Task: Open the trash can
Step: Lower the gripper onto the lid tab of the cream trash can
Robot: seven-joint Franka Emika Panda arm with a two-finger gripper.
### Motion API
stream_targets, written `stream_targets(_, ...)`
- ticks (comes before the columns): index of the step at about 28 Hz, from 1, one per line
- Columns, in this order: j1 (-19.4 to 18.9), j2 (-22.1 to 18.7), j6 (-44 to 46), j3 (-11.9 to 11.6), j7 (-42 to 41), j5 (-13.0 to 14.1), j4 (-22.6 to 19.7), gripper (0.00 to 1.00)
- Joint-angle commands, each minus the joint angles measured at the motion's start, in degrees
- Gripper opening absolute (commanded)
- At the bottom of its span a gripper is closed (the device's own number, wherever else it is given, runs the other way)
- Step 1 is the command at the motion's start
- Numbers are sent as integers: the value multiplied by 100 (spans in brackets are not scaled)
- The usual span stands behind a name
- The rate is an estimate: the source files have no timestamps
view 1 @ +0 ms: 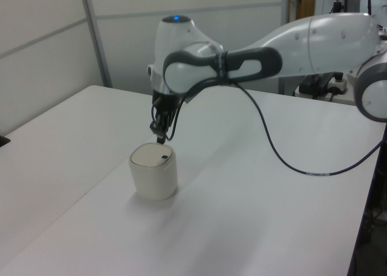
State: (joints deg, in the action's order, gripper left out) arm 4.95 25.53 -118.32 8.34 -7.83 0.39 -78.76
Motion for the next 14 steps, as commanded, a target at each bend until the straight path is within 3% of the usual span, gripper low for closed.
stream_targets(1, -170, 277, -331, -26, -25, 57, -43, 0)
stream_targets(14, -152, 409, -358, -52, -25, 39, -43, 0)
